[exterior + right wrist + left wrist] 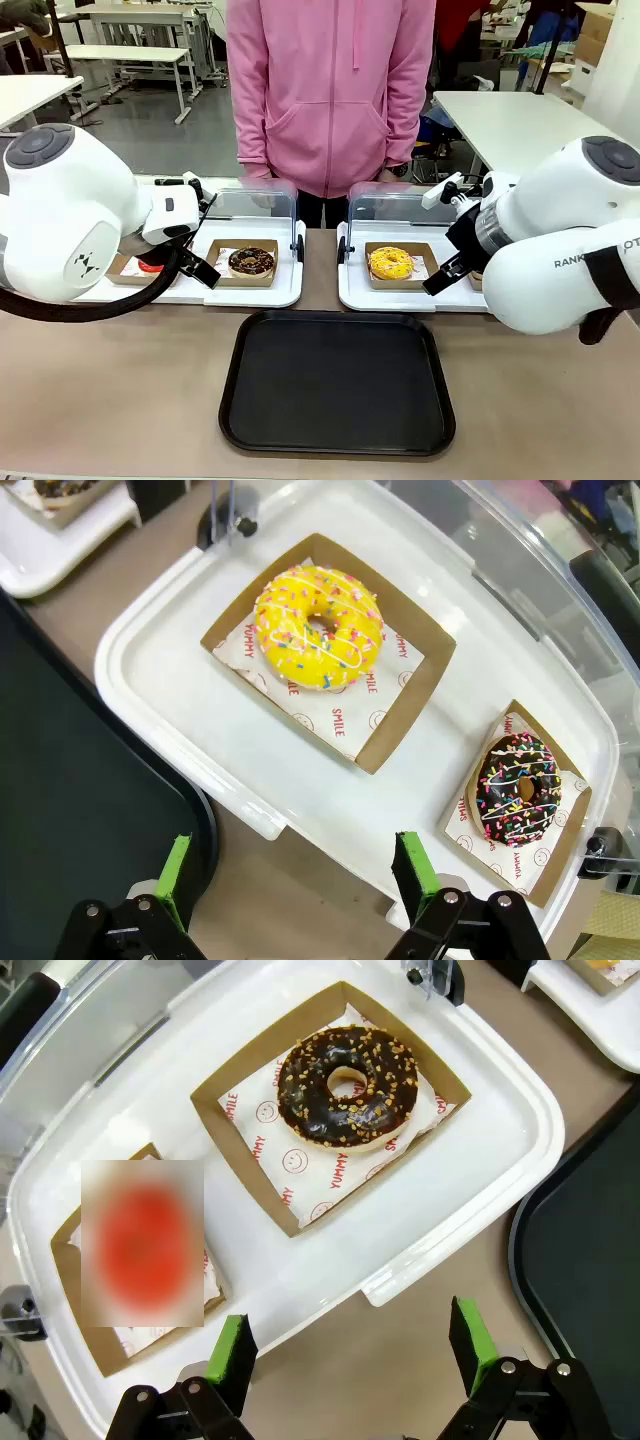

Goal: Move the first donut from the left to the tray.
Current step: Pick up the Paper togo box containing the Donut indicated by the person and place it on the Handle tray.

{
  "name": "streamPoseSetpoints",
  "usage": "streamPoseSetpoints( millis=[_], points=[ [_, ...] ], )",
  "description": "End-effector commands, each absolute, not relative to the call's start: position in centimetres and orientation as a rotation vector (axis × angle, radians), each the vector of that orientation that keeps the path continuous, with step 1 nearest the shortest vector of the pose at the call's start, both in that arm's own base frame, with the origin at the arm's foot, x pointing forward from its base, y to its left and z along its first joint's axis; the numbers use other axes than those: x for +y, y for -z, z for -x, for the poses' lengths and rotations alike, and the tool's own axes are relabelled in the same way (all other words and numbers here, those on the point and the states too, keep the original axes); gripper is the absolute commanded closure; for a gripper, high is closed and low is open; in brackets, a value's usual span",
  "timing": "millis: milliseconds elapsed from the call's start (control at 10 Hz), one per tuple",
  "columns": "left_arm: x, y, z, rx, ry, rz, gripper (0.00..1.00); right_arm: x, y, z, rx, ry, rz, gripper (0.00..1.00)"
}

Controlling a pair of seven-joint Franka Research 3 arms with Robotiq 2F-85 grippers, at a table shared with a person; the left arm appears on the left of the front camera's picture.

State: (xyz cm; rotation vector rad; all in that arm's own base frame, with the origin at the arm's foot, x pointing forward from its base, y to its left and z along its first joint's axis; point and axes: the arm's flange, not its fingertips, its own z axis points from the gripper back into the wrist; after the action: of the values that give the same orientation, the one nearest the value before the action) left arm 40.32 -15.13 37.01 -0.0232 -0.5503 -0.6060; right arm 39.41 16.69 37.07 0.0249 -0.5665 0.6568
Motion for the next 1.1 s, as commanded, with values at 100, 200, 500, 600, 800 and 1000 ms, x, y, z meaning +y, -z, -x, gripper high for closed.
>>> streamPoseSetpoints(
  millis=[100,200,500,600,800,1000],
  points=[
    [-15.14,-37.02,-40.32,-0.551,0.606,0.023,0.0,16.69,-37.07,-39.41,-0.567,-0.657,-0.025,0.0],
    [-15.14,-37.02,-40.32,-0.551,0.606,0.023,0.0,16.69,-37.07,-39.41,-0.567,-0.657,-0.025,0.0],
    [-15.14,-37.02,-40.32,-0.551,0.606,0.023,0.0,16.69,-37.07,-39.41,-0.567,-0.657,-0.025,0.0],
    [-15.14,-37.02,-40.32,-0.551,0.606,0.023,0.0,16.69,-37.07,-39.41,-0.567,-0.657,-0.025,0.0],
    [-15.14,-37.02,-40.32,-0.551,0.606,0.023,0.0,16.69,-37.07,-39.41,-0.567,-0.657,-0.025,0.0],
    [-15.15,-37.01,-40.31,-0.55,0.606,0.023,0.0,16.69,-37.07,-39.41,-0.566,-0.657,-0.024,0.0]
  ],
)
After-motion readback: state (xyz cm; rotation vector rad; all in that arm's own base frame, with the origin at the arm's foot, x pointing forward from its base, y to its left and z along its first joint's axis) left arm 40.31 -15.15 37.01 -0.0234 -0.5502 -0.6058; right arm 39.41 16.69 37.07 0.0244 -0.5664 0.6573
